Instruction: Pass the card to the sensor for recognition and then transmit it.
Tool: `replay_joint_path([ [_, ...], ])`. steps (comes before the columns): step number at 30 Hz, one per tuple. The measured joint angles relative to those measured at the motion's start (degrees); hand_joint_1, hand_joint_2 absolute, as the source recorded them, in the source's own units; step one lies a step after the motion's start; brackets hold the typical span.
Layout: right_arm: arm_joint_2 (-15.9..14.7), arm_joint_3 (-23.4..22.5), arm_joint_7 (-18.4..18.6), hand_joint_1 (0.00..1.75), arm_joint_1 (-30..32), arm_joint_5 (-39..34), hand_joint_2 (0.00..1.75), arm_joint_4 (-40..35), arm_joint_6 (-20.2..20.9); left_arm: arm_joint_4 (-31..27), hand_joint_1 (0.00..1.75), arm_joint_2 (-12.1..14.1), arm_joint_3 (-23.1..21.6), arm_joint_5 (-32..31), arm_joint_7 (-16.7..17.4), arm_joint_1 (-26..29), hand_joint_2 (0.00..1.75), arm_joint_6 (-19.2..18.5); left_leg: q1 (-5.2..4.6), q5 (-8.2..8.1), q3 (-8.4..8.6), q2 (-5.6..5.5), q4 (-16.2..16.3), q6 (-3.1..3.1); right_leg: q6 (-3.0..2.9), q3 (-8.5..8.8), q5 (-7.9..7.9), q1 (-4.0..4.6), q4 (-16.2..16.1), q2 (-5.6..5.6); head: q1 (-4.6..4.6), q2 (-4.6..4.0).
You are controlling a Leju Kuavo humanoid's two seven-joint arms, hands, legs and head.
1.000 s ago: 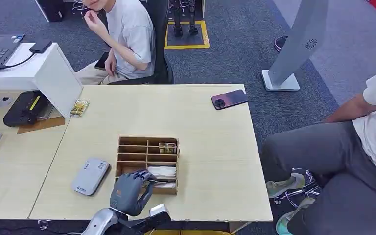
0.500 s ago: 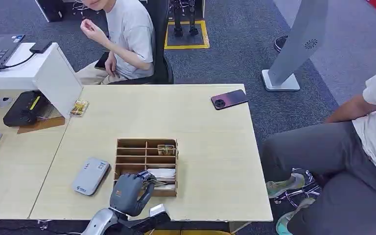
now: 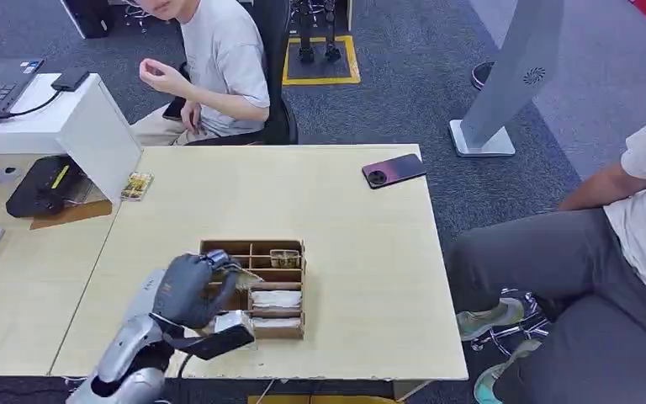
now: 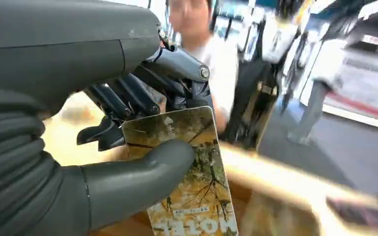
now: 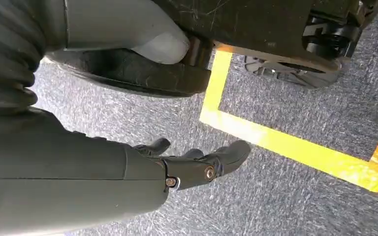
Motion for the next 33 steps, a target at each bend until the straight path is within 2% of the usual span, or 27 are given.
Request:
replay_joint_path([
  [3, 0.00, 0.04, -0.20, 0.00, 0.00, 0.54, 1.75, 0.00, 0.02, -3.01, 1.75, 4.02, 4.48, 3.65, -0.57, -5.70, 1.75, -5.27, 0.00, 0.02, 0.02, 0.01, 0.00, -0.02, -0.03, -0.01, 0.02, 0.00, 0.07, 0.01, 0.00, 0.00],
  [6, 0.00, 0.07, -0.63, 0.00, 0.03, 0.55, 1.75, 0.00, 0.00, -5.02, 1.75, 7.01, 7.91, 5.86, -0.57, -9.85, 1.75, -7.93, -0.01, 0.04, 0.03, 0.02, 0.00, -0.05, -0.03, -0.01, 0.02, -0.01, 0.09, 0.03, 0.00, 0.00],
  [12, 0.00, 0.07, -1.03, 0.00, 0.14, 0.31, 1.75, 0.00, 0.02, -7.25, 1.75, 10.64, 11.32, 6.68, -0.37, -12.73, 1.75, -9.30, -0.03, 0.02, 0.00, 0.03, 0.00, -0.04, -0.02, -0.05, 0.01, -0.02, 0.09, 0.04, 0.00, 0.00],
  [20, 0.00, 0.09, -1.03, 0.00, 0.13, 0.37, 1.75, 0.00, 0.04, -7.75, 1.75, 11.60, 12.13, 4.71, 0.79, -12.87, 1.75, -8.54, -0.04, 0.02, 0.00, 0.02, 0.00, -0.03, -0.02, -0.07, 0.01, -0.02, 0.08, 0.04, 0.02, 0.00],
  [24, 0.00, 0.22, -1.03, 0.00, 0.11, 0.66, 1.75, 0.00, 0.02, -7.29, 1.75, 11.12, 12.30, 1.81, 3.22, -13.65, 1.75, -7.31, -0.04, 0.02, 0.00, 0.02, 0.00, -0.03, -0.02, -0.07, 0.01, -0.02, 0.08, 0.03, 0.00, 0.00],
  [30, 0.00, 0.35, -1.03, 0.00, 0.11, 0.72, 1.75, 0.00, 0.02, -6.40, 1.75, 10.33, 12.32, 1.31, 3.45, -14.21, 1.75, -6.95, -0.04, 0.01, -0.01, 0.03, 0.00, -0.03, -0.03, -0.08, 0.01, -0.02, 0.08, 0.05, 0.00, 0.00],
  [33, 0.00, 0.52, -1.03, 0.00, 0.11, 0.85, 1.75, 0.00, 0.00, -5.94, 1.75, 9.96, 12.32, -1.10, 4.94, -14.20, 1.75, -6.35, -0.04, 0.01, -0.01, 0.04, 0.00, -0.03, -0.03, -0.09, 0.01, -0.02, 0.08, 0.06, 0.02, 0.00],
])
